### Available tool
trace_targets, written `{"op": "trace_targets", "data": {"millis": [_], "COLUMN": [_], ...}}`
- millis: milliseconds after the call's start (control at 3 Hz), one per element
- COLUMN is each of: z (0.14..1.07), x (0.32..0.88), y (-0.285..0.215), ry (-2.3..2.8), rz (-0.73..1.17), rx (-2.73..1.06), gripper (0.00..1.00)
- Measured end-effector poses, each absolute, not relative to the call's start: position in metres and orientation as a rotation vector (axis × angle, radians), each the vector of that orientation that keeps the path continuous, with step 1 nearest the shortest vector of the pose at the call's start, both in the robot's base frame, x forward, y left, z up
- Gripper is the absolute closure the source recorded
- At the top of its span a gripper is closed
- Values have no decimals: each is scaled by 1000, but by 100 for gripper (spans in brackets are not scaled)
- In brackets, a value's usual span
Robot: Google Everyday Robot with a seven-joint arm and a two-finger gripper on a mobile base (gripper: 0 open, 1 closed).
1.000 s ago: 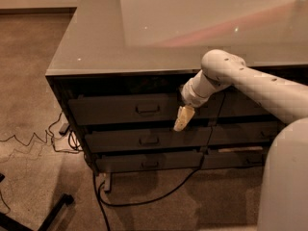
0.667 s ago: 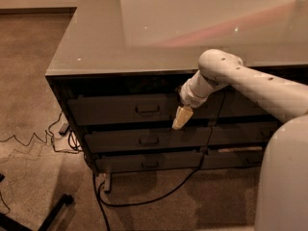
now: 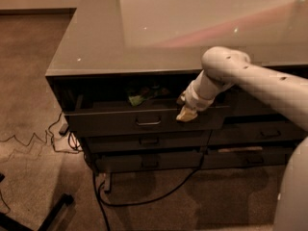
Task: Open top drawer
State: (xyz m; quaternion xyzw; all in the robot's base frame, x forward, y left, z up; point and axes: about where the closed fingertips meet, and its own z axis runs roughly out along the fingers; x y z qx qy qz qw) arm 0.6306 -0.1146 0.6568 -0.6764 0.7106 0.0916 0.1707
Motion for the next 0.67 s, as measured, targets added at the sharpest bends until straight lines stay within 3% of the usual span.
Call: {"op": "trace_targets", "data": {"millis": [333, 667], "z": [665, 675], "x": [631, 631], "y": [-115, -115], "ry": [2018, 2018], "rz": [260, 260], "rx": [-1921, -1921], "gripper": [87, 86]}}
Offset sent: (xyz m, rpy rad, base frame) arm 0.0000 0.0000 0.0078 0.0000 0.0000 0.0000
